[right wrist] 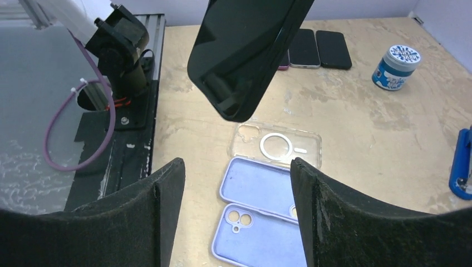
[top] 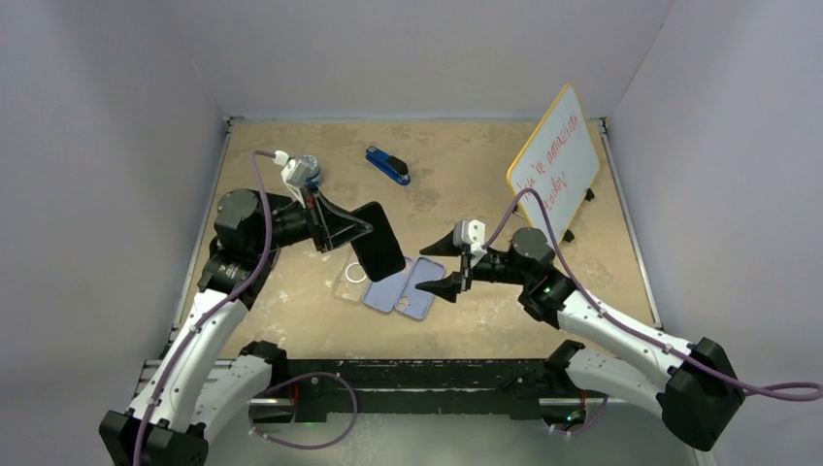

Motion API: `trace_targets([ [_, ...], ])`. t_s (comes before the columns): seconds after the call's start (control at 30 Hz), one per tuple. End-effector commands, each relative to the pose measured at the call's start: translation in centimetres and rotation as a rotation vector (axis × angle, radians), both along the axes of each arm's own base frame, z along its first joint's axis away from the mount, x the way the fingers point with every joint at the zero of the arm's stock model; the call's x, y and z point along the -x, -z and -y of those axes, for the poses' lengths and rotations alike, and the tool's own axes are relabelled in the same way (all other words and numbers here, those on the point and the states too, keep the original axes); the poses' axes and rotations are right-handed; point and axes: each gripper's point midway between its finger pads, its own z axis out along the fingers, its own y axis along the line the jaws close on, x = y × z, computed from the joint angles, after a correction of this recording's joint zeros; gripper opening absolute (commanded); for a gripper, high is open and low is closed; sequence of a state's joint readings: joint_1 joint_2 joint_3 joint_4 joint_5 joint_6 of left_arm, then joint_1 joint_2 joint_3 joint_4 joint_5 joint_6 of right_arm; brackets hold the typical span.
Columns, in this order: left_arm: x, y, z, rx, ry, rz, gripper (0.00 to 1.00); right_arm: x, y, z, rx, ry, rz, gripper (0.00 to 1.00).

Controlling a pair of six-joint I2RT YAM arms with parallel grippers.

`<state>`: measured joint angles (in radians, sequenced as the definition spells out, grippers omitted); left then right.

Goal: Take the phone out of the phone case
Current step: Remove the phone case from the phone.

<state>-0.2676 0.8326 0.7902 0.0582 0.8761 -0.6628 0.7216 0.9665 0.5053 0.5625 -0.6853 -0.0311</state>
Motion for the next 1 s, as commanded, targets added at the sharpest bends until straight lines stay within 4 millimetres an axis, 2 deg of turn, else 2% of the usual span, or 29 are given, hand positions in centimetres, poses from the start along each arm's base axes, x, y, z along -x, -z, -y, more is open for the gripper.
trace_targets([
  [0.0, 1.4, -0.9, 0.0, -0.073, 0.096, 0.107, 0.0, 0.3, -1.7, -0.6, 0.03, -0.084, 0.1, 0.7],
  [0.27, 2.2, -0.9, 0.4, -0.073, 0.172, 0.125, 0.0, 1.3, -2.6, -2.2, 0.022, -0.231, 0.067, 0.56],
  [0.5, 2.6, -1.5, 0.7, -0.029, 0.208, 0.134, 0.0, 1.8, -2.2, -3.4, 0.037, -0.304, 0.053, 0.48],
  [0.83, 2.6, -1.1, 0.9, -0.016, 0.223, 0.111, 0.0, 2.2, -2.0, -4.3, 0.057, -0.378, 0.05, 0.37],
  [0.97, 2.7, -0.9, 1.0, -0.009, 0.241, 0.101, 0.0, 2.2, -1.6, -4.5, 0.073, -0.394, 0.06, 0.26],
])
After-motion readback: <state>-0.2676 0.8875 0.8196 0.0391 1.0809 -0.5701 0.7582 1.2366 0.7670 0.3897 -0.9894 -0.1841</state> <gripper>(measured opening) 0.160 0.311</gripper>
